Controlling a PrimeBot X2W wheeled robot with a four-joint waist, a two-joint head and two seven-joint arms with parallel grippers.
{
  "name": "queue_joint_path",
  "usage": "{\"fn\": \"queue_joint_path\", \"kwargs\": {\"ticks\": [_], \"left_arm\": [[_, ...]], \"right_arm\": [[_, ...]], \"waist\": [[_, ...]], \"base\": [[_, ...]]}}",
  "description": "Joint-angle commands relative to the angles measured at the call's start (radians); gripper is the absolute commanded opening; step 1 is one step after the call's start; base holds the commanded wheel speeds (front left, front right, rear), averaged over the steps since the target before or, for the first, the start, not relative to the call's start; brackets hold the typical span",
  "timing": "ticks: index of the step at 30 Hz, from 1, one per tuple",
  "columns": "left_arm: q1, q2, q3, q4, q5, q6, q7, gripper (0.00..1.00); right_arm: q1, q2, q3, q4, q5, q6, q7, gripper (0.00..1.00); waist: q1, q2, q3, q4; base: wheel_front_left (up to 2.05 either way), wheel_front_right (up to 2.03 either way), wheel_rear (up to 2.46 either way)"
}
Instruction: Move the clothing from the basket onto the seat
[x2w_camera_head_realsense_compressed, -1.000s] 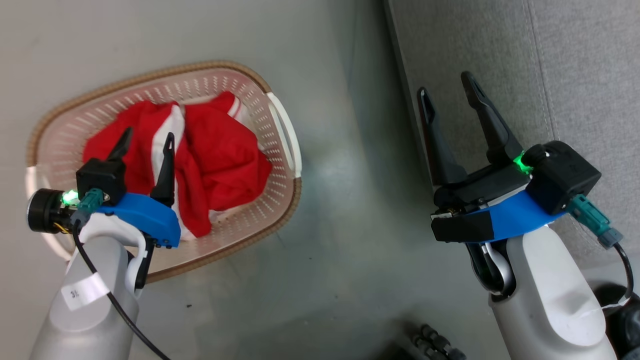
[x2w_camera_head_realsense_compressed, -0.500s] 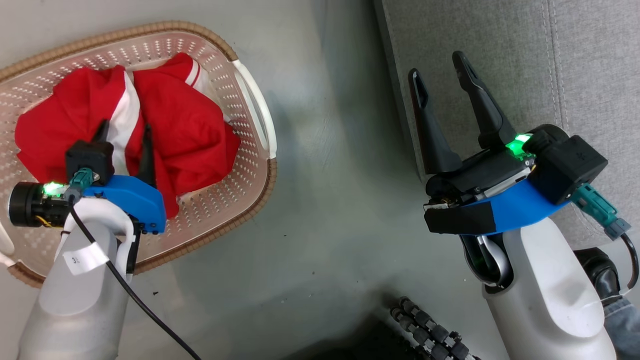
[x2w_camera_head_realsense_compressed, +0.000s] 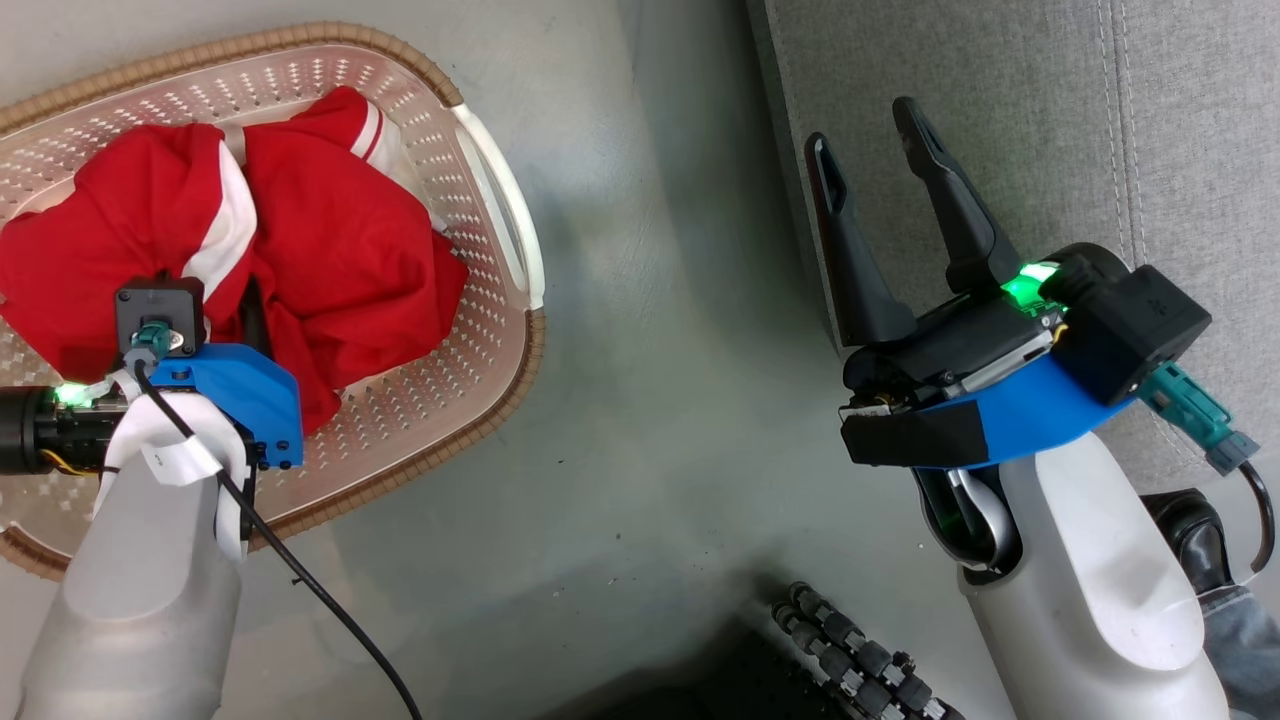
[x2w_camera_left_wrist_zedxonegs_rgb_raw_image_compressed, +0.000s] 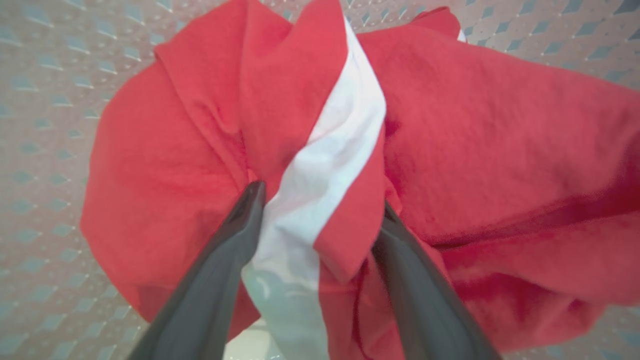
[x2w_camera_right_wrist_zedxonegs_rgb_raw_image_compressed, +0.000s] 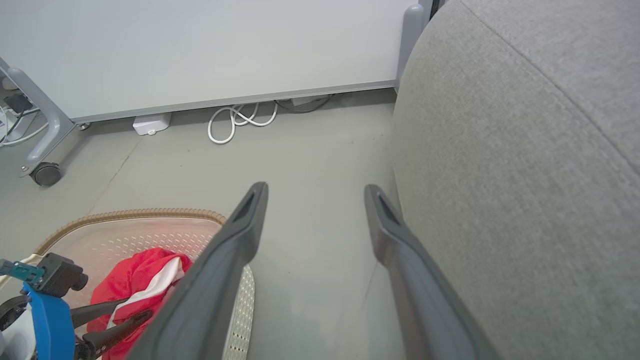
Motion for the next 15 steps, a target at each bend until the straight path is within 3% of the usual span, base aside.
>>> {"fn": "queue_joint_path", "kwargs": {"ticks": [1,6,7,8,9,15], "left_arm": [[-0.017,0.006,0.0,0.002,0.002,0.007,0.005,1.0],[-0.016,0.005,-0.003,0.004,-0.005,0.011,0.007,1.0],[-0.015,0.004,-0.004,0.005,-0.008,0.012,0.009,0.92],[-0.015,0.003,-0.006,0.005,-0.009,0.012,0.01,0.49],[-0.015,0.004,-0.009,0.003,-0.009,0.012,0.008,0.0],[-0.013,0.003,-0.015,0.0,-0.018,0.009,0.01,0.0]], "right_arm": [[-0.021,0.0,0.001,-0.002,0.007,0.0,-0.004,1.0],[-0.018,0.0,-0.001,0.001,0.009,0.0,-0.004,1.0],[-0.018,0.0,-0.001,0.001,0.01,0.0,-0.004,1.0],[-0.018,0.0,-0.001,0.001,0.01,0.0,-0.004,1.0],[-0.018,0.0,-0.001,0.001,0.01,0.0,-0.004,1.0],[-0.018,0.0,0.001,-0.001,0.012,0.0,-0.004,1.0]], "waist": [[-0.0001,0.0001,0.0,0.0],[-0.0001,0.0001,-0.002,0.001],[-0.0001,0.0001,-0.002,0.002],[-0.0001,0.0001,-0.003,0.002],[-0.0001,0.0001,-0.004,0.003],[-0.0001,0.0001,-0.005,0.004]], "base": [[0.0,0.0,0.0],[0.0,0.0,0.0],[0.0,0.0,0.0],[0.0,0.0,0.0],[0.0,0.0,0.0],[0.0,0.0,0.0]]}}
